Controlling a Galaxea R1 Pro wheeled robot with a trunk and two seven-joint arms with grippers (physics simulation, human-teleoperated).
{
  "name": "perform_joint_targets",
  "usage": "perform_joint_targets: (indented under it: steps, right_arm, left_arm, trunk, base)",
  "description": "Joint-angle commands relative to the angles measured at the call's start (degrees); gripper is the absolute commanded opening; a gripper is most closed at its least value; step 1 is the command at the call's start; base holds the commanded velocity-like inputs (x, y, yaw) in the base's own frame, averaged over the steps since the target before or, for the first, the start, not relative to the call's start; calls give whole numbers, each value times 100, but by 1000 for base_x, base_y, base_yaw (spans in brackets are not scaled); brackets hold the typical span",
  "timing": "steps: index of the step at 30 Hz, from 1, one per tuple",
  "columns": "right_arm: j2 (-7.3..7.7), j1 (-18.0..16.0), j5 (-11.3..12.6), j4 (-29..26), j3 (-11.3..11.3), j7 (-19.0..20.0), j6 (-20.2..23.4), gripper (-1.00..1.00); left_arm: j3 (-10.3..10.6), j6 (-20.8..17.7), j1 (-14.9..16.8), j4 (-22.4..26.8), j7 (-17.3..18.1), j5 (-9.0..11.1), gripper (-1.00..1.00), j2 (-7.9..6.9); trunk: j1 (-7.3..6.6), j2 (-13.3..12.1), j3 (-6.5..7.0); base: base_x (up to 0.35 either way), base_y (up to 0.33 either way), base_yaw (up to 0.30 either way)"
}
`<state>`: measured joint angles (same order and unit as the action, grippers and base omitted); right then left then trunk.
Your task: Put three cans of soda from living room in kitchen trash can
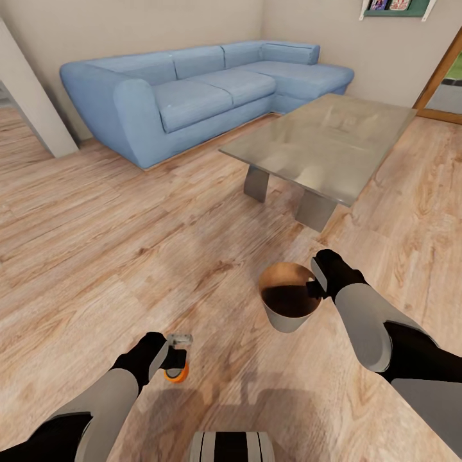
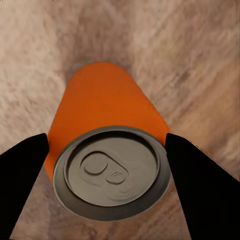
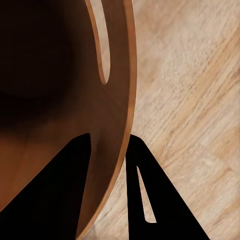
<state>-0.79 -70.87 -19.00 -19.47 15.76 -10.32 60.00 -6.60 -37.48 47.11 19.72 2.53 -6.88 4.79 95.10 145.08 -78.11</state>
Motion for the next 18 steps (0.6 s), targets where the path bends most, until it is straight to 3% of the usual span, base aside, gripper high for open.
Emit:
perform_joint_targets:
  steps: [1,18]
  right_arm:
    - [0,98,37,-32,33,20,0,-100]
    - [-9,100,37,-30,28,21,0,-100]
  left_arm:
    - [5,3,0,-5,-7,-50,-100,2]
    - [-8,2,0,15,-4,-50,-100,3]
  trunk:
    - [6,-3,-3]
    - [6,-3,-3]
  base:
    - [0,0,0]
    - [0,0,0]
